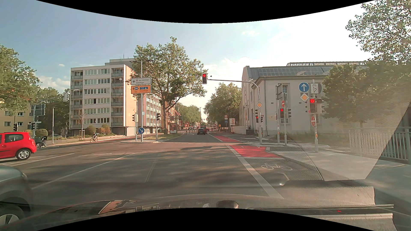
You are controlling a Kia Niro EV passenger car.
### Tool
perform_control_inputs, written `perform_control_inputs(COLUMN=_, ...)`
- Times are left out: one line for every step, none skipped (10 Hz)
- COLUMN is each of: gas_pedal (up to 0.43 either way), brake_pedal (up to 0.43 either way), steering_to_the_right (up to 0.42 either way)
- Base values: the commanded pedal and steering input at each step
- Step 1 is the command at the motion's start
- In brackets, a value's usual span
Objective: Follow the waypoints while adhering to traffic rules and regulations
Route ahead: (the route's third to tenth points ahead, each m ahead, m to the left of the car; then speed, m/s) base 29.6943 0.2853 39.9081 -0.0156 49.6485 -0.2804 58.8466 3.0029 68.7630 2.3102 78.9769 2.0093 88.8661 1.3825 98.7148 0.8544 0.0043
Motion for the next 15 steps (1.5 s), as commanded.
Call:
perform_control_inputs(gas_pedal=0.0, brake_pedal=0.25, steering_to_the_right=-0.008)
perform_control_inputs(gas_pedal=0.0, brake_pedal=0.25, steering_to_the_right=-0.007)
perform_control_inputs(gas_pedal=0.0, brake_pedal=0.25, steering_to_the_right=-0.008)
perform_control_inputs(gas_pedal=0.0, brake_pedal=0.256, steering_to_the_right=-0.008)
perform_control_inputs(gas_pedal=0.0, brake_pedal=0.256, steering_to_the_right=-0.008)
perform_control_inputs(gas_pedal=0.0, brake_pedal=0.25, steering_to_the_right=-0.008)
perform_control_inputs(gas_pedal=0.0, brake_pedal=0.256, steering_to_the_right=-0.008)
perform_control_inputs(gas_pedal=0.0, brake_pedal=0.25, steering_to_the_right=-0.008)
perform_control_inputs(gas_pedal=0.0, brake_pedal=0.25, steering_to_the_right=-0.008)
perform_control_inputs(gas_pedal=0.0, brake_pedal=0.256, steering_to_the_right=-0.008)
perform_control_inputs(gas_pedal=0.0, brake_pedal=0.256, steering_to_the_right=-0.008)
perform_control_inputs(gas_pedal=0.0, brake_pedal=0.25, steering_to_the_right=-0.008)
perform_control_inputs(gas_pedal=0.0, brake_pedal=0.25, steering_to_the_right=-0.008)
perform_control_inputs(gas_pedal=0.0, brake_pedal=0.25, steering_to_the_right=-0.008)
perform_control_inputs(gas_pedal=0.0, brake_pedal=0.25, steering_to_the_right=-0.008)
